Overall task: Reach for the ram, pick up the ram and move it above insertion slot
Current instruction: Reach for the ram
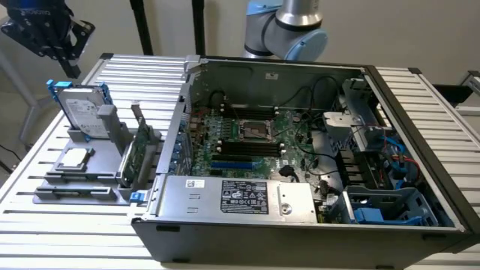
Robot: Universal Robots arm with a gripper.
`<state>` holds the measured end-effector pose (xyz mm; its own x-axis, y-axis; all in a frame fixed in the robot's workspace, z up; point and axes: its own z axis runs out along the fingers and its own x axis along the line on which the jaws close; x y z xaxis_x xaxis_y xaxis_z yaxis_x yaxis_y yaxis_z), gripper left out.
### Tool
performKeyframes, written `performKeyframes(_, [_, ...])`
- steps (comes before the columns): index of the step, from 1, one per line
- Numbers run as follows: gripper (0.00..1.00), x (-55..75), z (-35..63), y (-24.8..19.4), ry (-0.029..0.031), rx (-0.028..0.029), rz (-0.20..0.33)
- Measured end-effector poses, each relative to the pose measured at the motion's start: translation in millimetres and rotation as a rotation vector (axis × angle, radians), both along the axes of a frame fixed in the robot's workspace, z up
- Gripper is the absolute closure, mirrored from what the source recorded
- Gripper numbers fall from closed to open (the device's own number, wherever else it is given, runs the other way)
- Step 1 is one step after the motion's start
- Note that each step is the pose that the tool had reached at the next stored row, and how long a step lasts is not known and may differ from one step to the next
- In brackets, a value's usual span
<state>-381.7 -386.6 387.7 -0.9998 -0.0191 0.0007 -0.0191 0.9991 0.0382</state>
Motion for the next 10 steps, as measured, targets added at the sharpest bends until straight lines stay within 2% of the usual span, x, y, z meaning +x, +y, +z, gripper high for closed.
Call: performKeyframes(10, [0.89,-9.3,-0.1,-45.8,-0.0001,0.0001,0.000])
